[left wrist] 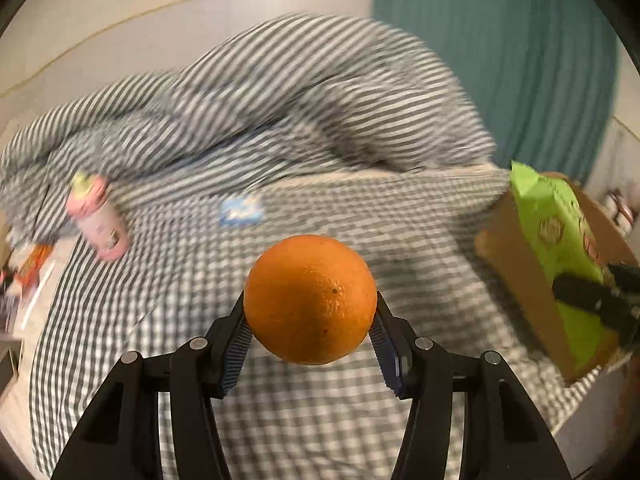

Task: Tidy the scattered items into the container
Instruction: 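Carry the orange and green wipes pack into the box and release both, then move the right tool to the white tissue and close on it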

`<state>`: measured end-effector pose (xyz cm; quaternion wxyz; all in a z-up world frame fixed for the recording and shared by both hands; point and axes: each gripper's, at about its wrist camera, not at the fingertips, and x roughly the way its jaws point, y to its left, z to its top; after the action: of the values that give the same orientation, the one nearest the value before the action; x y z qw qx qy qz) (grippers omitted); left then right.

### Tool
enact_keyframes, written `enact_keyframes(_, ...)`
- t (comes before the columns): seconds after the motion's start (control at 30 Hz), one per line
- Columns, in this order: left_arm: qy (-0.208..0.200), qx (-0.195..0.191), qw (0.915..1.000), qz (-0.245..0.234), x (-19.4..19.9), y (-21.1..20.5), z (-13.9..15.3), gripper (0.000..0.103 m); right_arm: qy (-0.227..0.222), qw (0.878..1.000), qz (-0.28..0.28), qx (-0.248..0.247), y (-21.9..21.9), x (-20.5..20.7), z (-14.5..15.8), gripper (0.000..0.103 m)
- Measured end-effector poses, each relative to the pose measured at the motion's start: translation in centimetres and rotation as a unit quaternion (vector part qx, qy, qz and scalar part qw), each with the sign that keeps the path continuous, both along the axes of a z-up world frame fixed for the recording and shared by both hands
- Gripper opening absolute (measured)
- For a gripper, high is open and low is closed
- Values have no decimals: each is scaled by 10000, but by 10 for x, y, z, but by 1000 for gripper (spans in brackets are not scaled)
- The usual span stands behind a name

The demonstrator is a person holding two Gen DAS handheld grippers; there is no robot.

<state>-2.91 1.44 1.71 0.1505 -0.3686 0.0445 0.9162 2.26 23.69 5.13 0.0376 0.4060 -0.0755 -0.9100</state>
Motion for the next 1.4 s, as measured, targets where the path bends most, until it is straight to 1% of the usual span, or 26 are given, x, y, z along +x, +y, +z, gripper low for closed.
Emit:
enact_keyframes(0.1, 145, 81, 9992, -368, 17, 38, 22, 56, 172, 9990, -403, 74, 37, 32, 19, 75)
enact_keyframes(0.2, 261, 170, 9966, -767, 34, 81, 39, 56, 182, 9966, -786, 181, 74, 58, 27, 75)
enact_keyframes(0.3, 256, 298, 9920, -1200, 45, 127, 47, 56, 39, 9926, -1157, 371, 110, 72, 27, 75)
enact_keyframes(0.37, 186, 456, 9866, -1556, 48, 162, 51, 56, -4, 9907, -1279, 475, 130, 75, 26, 75)
enact_keyframes(0.4, 166, 474, 9843, -1693, 48, 178, 52, 56, -33, 9898, -1337, 499, 142, 74, 25, 75)
enact_keyframes(0.57, 150, 200, 9767, -2130, 42, 253, 48, 56, -214, 9845, -1620, 640, 185, 59, 13, 75)
enact_keyframes(0.67, 45, 136, 9750, -2218, 33, 285, 36, 56, -332, 9827, -1703, 642, 202, 47, -1, 75)
enact_keyframes(0.7, -13, 86, 9749, -2225, 30, 294, 30, 58, -352, 9820, -1725, 687, 206, 44, -5, 75)
enact_keyframes(0.77, -43, 7, 9752, -2212, 25, 308, 22, 67, -304, 9811, -1762, 743, 211, 42, -12, 77)
enact_keyframes(0.8, 22, -16, 9766, -2150, 25, 310, 20, 82, -178, 9815, -1760, 734, 213, 45, -12, 78)
enact_keyframes(0.83, 108, 0, 9781, -2081, 22, 310, 20, 93, -64, 9813, -1763, 763, 216, 48, -9, 83)
enact_keyframes(0.87, 167, 49, 9784, -2058, 19, 308, 22, 96, 33, 9804, -1788, 826, 218, 49, -7, 89)
enact_keyframes(0.9, 208, 88, 9785, -2052, 17, 307, 24, 97, 150, 9789, -1835, 884, 219, 51, -3, 91)
enact_keyframes(0.97, 288, 24, 9797, -1982, 13, 302, 29, 98, 253, 9775, -1892, 898, 222, 54, 2, 92)
enact_keyframes(1.07, 392, -108, 9827, -1808, 10, 289, 34, 98, 274, 9783, -1894, 793, 222, 56, 5, 92)
enact_keyframes(1.17, 336, -173, 9878, -1512, 8, 268, 36, 98, 248, 9797, -1820, 803, 211, 58, 5, 92)
enact_keyframes(1.27, 336, -270, 9936, -1040, 11, 236, 38, 98, 265, 9820, -1698, 778, 192, 62, 7, 92)
enact_keyframes(1.4, 360, -231, 9981, -452, 17, 179, 41, 99, 289, 9863, -1443, 741, 153, 66, 9, 92)
